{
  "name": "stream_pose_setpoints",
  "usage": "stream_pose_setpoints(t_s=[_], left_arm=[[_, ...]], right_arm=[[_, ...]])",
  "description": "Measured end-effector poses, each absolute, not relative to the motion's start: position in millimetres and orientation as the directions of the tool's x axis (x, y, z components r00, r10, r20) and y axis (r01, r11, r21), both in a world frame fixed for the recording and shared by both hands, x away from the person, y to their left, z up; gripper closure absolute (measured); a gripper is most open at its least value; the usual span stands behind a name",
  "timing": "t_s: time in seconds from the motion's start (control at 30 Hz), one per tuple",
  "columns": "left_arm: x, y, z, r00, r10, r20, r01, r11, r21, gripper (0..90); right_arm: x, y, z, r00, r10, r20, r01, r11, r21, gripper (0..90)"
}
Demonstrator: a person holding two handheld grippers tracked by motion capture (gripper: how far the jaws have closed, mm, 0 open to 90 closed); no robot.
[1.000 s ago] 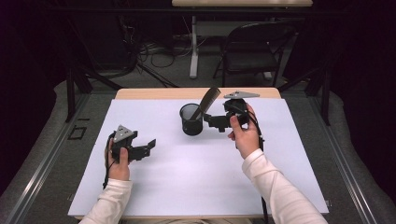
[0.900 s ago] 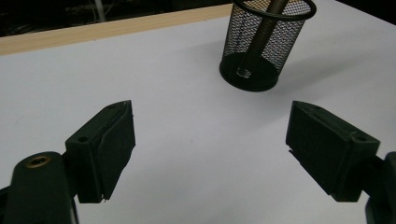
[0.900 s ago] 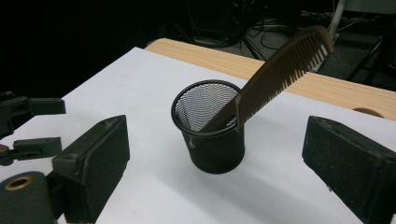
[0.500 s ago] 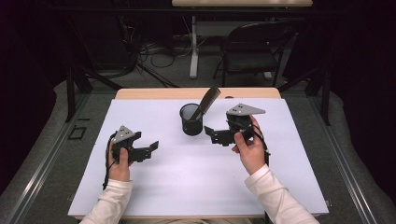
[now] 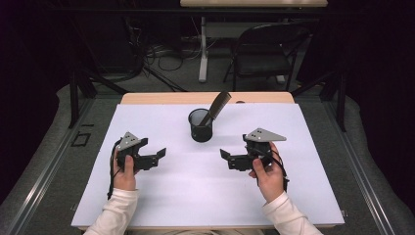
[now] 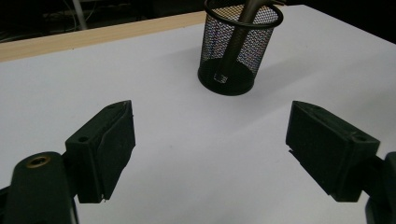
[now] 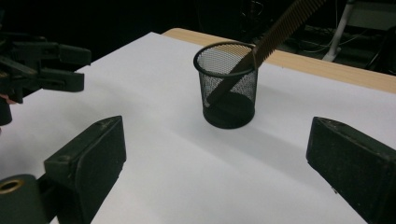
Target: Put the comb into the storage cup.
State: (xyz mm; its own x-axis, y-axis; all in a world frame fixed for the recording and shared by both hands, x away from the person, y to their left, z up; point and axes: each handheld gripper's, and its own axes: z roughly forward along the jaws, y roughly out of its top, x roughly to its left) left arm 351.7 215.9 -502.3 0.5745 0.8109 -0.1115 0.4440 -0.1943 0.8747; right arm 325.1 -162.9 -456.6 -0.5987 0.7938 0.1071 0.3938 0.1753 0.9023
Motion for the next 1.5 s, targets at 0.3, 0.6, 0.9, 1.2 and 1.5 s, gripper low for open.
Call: stream_pose_setpoints(t_s=[0.3, 0.6, 0.9, 1.2, 1.5], left_arm=[[351, 217, -502, 0.567, 0.816, -0.113, 0.446, -0.189, 0.875, 16.2], [352, 217, -503, 0.567, 0.816, -0.111, 0.447, -0.192, 0.874, 16.2], [353, 219, -503, 0.562, 0.819, -0.117, 0.448, -0.182, 0.875, 16.2], [353, 219, -503, 0.564, 0.817, -0.12, 0.446, -0.179, 0.877, 16.2], [353, 220, -503, 0.566, 0.816, -0.119, 0.445, -0.181, 0.877, 16.2]], right_arm=[[312, -176, -476, -0.57, 0.814, 0.109, 0.398, 0.157, 0.904, 5.4], [307, -192, -497, -0.533, 0.834, 0.141, 0.431, 0.124, 0.894, 6.1], [307, -203, -510, -0.502, 0.854, 0.138, 0.429, 0.108, 0.897, 6.6], [308, -212, -516, -0.481, 0.866, 0.136, 0.43, 0.098, 0.897, 7.0], [308, -220, -522, -0.452, 0.886, 0.097, 0.426, 0.119, 0.897, 7.1]])
